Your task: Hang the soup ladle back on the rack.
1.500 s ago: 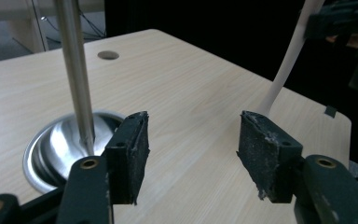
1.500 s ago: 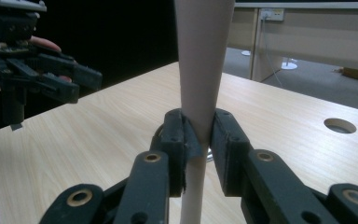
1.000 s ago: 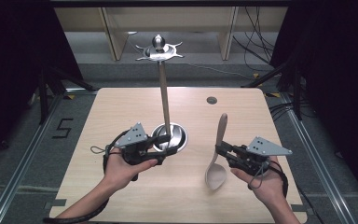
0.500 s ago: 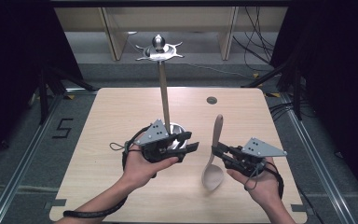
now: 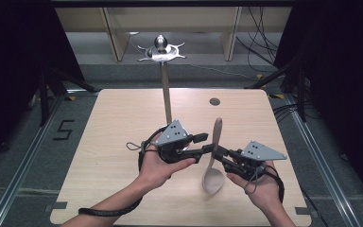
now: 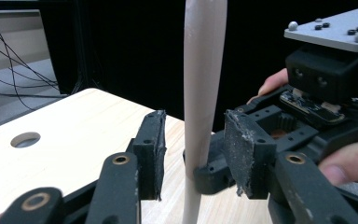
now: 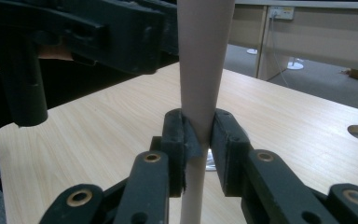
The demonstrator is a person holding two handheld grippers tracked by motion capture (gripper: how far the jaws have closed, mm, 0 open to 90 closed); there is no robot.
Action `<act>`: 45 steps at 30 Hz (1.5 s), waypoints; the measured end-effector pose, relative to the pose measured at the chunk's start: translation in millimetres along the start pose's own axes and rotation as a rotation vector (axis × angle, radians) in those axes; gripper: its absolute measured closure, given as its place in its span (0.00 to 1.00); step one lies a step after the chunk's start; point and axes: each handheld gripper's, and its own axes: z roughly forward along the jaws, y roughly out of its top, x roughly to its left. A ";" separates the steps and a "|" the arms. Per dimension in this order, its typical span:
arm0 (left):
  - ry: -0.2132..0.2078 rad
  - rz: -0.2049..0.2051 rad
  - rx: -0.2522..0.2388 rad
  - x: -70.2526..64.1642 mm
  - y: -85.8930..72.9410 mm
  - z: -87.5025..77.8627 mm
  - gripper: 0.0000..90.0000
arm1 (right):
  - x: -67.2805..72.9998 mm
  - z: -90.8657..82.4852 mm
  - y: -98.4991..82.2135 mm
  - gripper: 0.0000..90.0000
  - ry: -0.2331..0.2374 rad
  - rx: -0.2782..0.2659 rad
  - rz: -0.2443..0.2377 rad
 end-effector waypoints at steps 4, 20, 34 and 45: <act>-0.001 0.007 -0.001 -0.9 1.3 3.0 0.68 | 1.8 0.3 0.3 0.85 0.009 0.010 0.017; 0.010 0.029 0.005 -2.4 3.2 9.6 0.77 | 4.2 2.9 -1.1 0.85 0.007 0.024 0.013; 0.026 0.040 0.022 -5.0 4.0 11.8 0.82 | 8.4 3.8 -0.4 0.85 -0.028 0.048 -0.024; 0.023 0.051 0.032 2.1 2.5 2.9 0.82 | 8.6 -1.2 4.0 0.58 -0.031 0.028 -0.051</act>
